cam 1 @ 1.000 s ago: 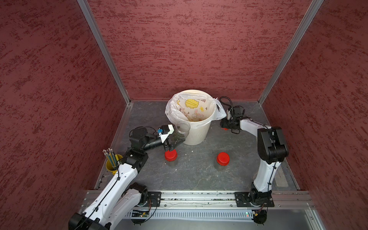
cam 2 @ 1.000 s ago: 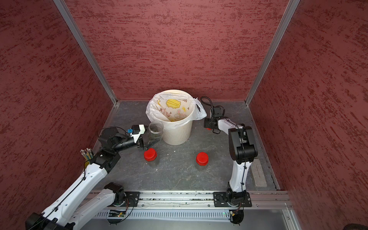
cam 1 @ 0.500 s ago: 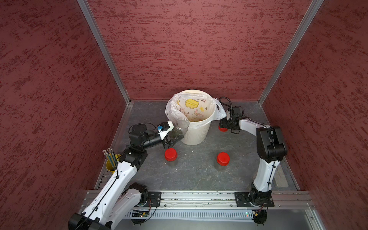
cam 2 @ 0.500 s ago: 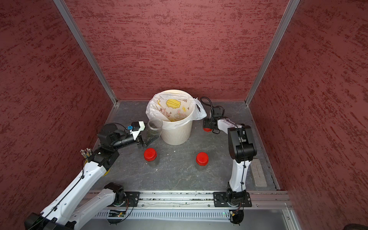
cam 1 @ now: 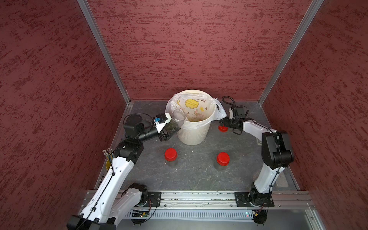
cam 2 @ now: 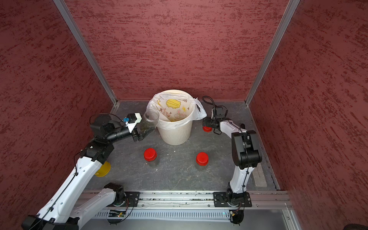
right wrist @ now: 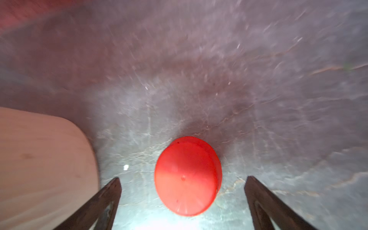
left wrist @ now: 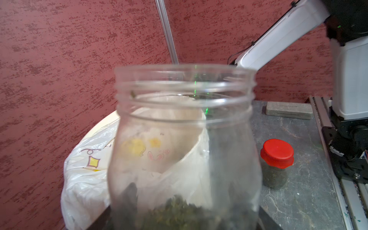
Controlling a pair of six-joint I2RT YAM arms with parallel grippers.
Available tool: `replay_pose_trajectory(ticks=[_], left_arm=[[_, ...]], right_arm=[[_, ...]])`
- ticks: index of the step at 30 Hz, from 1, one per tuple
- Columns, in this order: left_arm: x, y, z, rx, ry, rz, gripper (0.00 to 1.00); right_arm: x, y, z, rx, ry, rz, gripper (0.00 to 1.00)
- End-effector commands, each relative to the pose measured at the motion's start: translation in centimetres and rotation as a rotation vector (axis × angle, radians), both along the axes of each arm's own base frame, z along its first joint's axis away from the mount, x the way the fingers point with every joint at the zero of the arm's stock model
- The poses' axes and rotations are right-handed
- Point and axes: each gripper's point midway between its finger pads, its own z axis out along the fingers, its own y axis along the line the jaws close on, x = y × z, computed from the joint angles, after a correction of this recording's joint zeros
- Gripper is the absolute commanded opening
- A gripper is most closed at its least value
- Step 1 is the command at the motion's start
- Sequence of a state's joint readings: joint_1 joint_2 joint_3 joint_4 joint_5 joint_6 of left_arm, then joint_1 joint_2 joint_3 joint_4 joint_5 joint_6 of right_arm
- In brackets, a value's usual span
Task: Empty moldy tea leaves from jars
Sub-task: Place the lid at the center of the board, then pour the moldy tea leaves from the jar into the trash bin.
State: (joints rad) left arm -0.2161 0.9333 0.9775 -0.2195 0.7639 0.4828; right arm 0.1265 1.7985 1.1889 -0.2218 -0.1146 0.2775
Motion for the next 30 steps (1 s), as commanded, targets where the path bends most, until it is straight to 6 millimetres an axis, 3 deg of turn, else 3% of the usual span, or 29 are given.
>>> replay_pose_trajectory(ticks=[1, 7, 13, 15, 16, 30], left_arm=[[1.1, 1.1, 0.8, 0.075, -0.021, 0.057, 0.50], [4.4, 3.1, 2.5, 0.198, -0.079, 0.173, 0.50], [8.1, 4.3, 2.5, 0.351, -0.105, 0.248, 0.50], [9.0, 4.4, 2.5, 0.402, -0.135, 0.260, 0.50], [9.5, 4.3, 2.5, 0.433, -0.147, 0.262, 0.50], [12.9, 2.5, 1.6, 0.755, -0.281, 0.278, 0.49]], right_arm=[[0.7, -0.3, 5.6, 0.061, -0.161, -0.039, 0.99], [-0.7, -0.1, 10.4, 0.119, -0.271, -0.035, 0.99], [-2.1, -0.1, 13.1, 0.131, -0.331, -0.033, 0.99], [-2.3, -0.1, 13.0, 0.132, -0.328, -0.028, 0.99], [-2.7, -0.1, 14.3, 0.136, -0.359, -0.024, 0.99], [-3.7, -0.3, 16.2, 0.125, -0.400, -0.013, 0.99]])
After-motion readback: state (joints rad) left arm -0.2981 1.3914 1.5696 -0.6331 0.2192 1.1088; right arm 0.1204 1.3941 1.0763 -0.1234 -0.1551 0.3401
